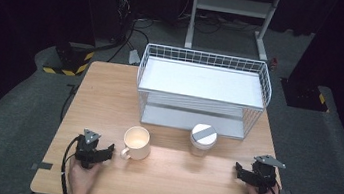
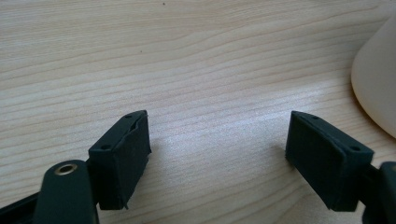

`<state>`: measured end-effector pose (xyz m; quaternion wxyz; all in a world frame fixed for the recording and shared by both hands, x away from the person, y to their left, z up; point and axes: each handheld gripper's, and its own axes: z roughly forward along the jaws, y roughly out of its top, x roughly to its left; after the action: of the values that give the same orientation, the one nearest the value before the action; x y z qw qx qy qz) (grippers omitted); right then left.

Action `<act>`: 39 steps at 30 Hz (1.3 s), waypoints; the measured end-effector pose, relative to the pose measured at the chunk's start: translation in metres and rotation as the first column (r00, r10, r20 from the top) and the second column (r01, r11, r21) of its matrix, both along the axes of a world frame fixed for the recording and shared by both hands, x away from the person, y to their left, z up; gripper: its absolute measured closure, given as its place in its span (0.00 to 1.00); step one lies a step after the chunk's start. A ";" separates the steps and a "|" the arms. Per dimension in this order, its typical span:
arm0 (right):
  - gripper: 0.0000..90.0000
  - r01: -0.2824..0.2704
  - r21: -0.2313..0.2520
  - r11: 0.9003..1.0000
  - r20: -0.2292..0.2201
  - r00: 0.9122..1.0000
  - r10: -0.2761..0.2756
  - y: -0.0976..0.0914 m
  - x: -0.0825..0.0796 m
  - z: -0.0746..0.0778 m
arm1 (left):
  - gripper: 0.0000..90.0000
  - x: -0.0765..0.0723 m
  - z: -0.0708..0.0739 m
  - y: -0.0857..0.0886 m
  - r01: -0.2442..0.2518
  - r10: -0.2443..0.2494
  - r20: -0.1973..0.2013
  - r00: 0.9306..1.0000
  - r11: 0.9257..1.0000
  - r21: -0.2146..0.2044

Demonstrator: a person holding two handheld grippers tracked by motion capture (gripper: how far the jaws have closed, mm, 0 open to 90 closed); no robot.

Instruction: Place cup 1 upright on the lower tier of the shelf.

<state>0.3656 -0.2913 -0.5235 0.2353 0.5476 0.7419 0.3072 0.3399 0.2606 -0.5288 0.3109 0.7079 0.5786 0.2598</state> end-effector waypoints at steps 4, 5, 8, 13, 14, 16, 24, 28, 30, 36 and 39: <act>0.20 0.000 0.000 1.000 0.000 1.000 0.000 0.000 0.000 0.000 | 0.24 0.000 0.000 0.000 0.001 -0.001 0.000 1.000 1.000 0.001; 0.20 -0.001 0.001 1.000 0.000 1.000 0.001 0.000 0.000 0.000 | 0.24 0.000 0.000 0.000 0.001 -0.001 0.001 1.000 1.000 0.002; 0.20 -0.001 0.000 1.000 0.000 1.000 0.001 0.000 0.000 0.000 | 0.25 0.000 0.000 0.000 0.000 0.000 0.000 1.000 1.000 0.001; 0.20 -0.001 -0.001 1.000 0.000 1.000 0.001 0.000 0.000 0.000 | 0.25 0.000 0.000 0.000 -0.005 0.005 0.003 1.000 1.000 -0.002; 0.20 -0.002 -0.001 1.000 0.000 1.000 0.002 0.000 0.000 0.000 | 0.25 0.000 0.000 0.000 -0.007 0.007 0.002 1.000 1.000 -0.003; 0.20 -0.003 -0.001 1.000 0.000 1.000 0.003 0.000 0.000 0.000 | 0.25 0.000 0.000 0.000 -0.008 0.008 0.003 1.000 1.000 -0.005; 0.20 -0.008 0.002 1.000 -0.004 1.000 0.008 0.000 0.000 0.000 | 0.25 0.000 0.000 0.001 -0.008 0.008 0.000 1.000 1.000 -0.004; 0.16 -0.014 0.004 1.000 -0.005 1.000 0.014 0.001 -0.001 0.000 | 0.25 0.000 0.000 0.000 -0.011 0.011 0.002 1.000 1.000 -0.006; 0.16 -0.021 0.001 1.000 -0.010 1.000 0.021 0.001 -0.001 0.000 | 0.25 0.000 0.000 0.000 -0.012 0.012 0.002 1.000 1.000 -0.005; 0.16 -0.033 0.001 0.999 -0.006 0.999 0.033 0.001 -0.002 0.000 | 0.25 0.000 0.000 0.000 -0.012 0.012 0.001 1.000 1.000 -0.004; 0.18 -0.038 0.004 0.999 -0.003 0.999 0.038 0.001 -0.002 0.000 | 0.25 0.000 0.000 0.000 -0.012 0.012 0.002 1.000 1.000 -0.004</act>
<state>0.3631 -0.2903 -0.5239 0.2274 0.5344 0.7519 0.3121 0.3398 0.2610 -0.5288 0.3114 0.7036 0.5831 0.2609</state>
